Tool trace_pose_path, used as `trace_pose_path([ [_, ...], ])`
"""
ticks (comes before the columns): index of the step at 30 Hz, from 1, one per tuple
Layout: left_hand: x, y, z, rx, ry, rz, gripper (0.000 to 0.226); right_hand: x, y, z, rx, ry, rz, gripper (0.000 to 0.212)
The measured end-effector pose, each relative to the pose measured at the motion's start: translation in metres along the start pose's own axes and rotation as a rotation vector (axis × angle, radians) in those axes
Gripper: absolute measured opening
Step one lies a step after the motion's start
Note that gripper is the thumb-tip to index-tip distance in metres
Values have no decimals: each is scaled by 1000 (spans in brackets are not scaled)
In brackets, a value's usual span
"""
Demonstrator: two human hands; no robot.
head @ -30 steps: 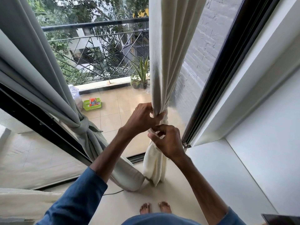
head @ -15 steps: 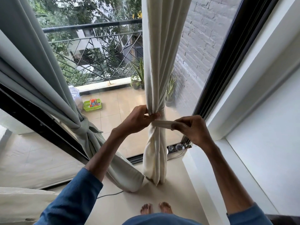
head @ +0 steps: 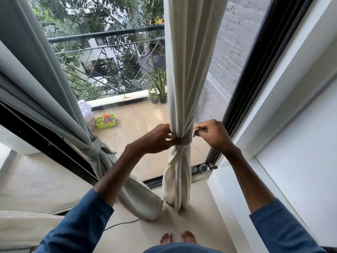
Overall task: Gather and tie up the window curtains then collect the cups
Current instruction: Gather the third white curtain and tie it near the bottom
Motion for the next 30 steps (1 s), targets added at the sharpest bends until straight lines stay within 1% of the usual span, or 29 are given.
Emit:
trace_pose_path([
  [3,7,-3,4,-8,-161,112,42,-13,-18,0,-11,80,20,33],
  [4,9,-4,5,-25,-195,124,41,-17,-22,0,5,129,16,33],
  [6,12,-4,5,-54,-274,167,37,-15,-33,2,8,146,-12,11],
  [7,13,-3,5,-59,-335,203,36,-18,-33,1,14,74,-26,17],
  [8,12,-3,5,-57,-420,238,37,-21,-31,1,13,21,-91,28],
  [9,9,-3,6,-47,-526,257,40,-27,-29,-1,58,-42,-193,42],
  [10,6,-3,6,-28,-629,248,43,-28,-28,-1,100,-82,-321,53],
  [11,4,-3,6,-8,-705,227,44,-30,-26,0,119,-137,-412,59],
  [12,3,-4,7,9,-742,213,43,-32,-24,0,102,-175,-466,59],
  [14,3,-5,8,23,-772,205,45,-32,-23,4,61,-185,-440,48],
  [17,4,-7,9,30,-758,209,46,-23,-25,8,138,-198,-347,38],
  [20,-3,-12,9,-9,-727,165,50,-17,-26,11,110,-137,-218,23],
  [22,-12,-16,10,-22,-617,136,53,-7,-24,15,92,-128,-124,14],
  [24,-21,-19,13,8,-466,95,56,2,-16,19,110,-176,-67,15],
  [28,-30,-26,10,74,-191,-46,48,10,11,29,249,-344,20,6],
  [30,-27,-29,8,95,-133,-67,55,4,27,35,308,-433,23,7],
])
Point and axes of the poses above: each hand's wrist, its own y-axis away from the middle knuckle, its own z-axis out of the palm, x = y × z, the point moved 1 cm from there along -y, towards the middle knuckle, and after that the axes turned 6 degrees about -x, right-handed, at the moved point
